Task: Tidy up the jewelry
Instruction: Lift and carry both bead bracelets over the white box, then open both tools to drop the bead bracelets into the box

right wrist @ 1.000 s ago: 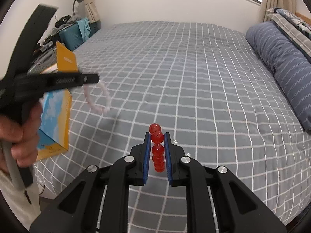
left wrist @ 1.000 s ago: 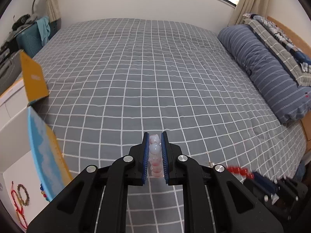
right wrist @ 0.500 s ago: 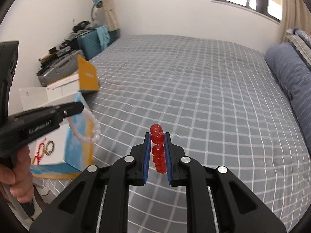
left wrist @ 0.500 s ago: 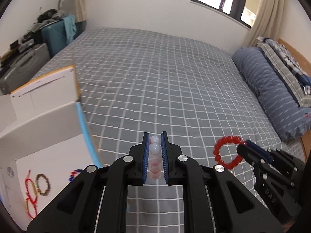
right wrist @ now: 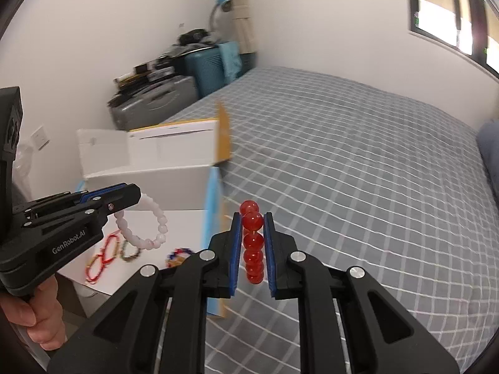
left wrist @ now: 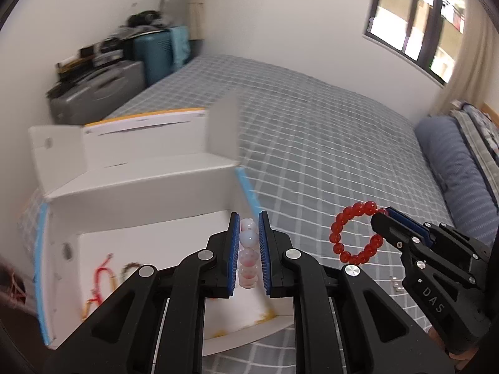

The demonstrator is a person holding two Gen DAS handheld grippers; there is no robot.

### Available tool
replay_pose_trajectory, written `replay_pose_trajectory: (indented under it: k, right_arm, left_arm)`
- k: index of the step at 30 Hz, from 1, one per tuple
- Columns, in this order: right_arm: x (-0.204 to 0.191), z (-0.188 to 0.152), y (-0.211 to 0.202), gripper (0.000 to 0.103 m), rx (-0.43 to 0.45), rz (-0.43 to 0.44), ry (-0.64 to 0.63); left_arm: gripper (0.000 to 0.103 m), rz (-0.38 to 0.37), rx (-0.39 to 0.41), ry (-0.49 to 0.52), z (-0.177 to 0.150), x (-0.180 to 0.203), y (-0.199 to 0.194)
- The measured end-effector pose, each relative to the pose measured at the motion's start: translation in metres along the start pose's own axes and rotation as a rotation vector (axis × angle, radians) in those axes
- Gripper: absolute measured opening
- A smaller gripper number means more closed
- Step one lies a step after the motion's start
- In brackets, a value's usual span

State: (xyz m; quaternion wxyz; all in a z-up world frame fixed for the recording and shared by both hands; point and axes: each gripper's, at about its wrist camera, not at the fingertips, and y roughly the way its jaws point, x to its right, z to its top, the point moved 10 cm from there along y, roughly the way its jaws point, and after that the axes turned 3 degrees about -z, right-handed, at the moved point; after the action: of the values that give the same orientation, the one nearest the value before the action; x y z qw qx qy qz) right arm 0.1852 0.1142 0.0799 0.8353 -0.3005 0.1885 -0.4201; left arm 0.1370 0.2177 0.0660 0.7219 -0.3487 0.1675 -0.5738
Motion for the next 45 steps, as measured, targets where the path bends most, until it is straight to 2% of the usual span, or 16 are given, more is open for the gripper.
replay_pose_trajectory:
  k: [8,18,29,45]
  right_arm:
    - [-0.074,0.009,0.016,0.013,-0.006,0.072,-0.089]
    - [-0.136,-0.021,0.063,0.013,-0.101,0.116,-0.146]
    - [-0.154,-0.059,0.109,0.013,-0.208,0.099,-0.181]
    - [-0.149,-0.069,0.119,0.014,-0.229,0.085,-0.171]
  left_arm:
    - [0.012,0.069,-0.007,-0.094,-0.014,-0.071,-0.015]
    - [0.012,0.13,-0.074,-0.175,-0.054,-0.139,-0.005]
    - [0.013,0.163,-0.172,-0.225,-0.095,-0.176,0.025]
    - [0.015,0.193,-0.196,-0.229,-0.103,-0.187,0.033]
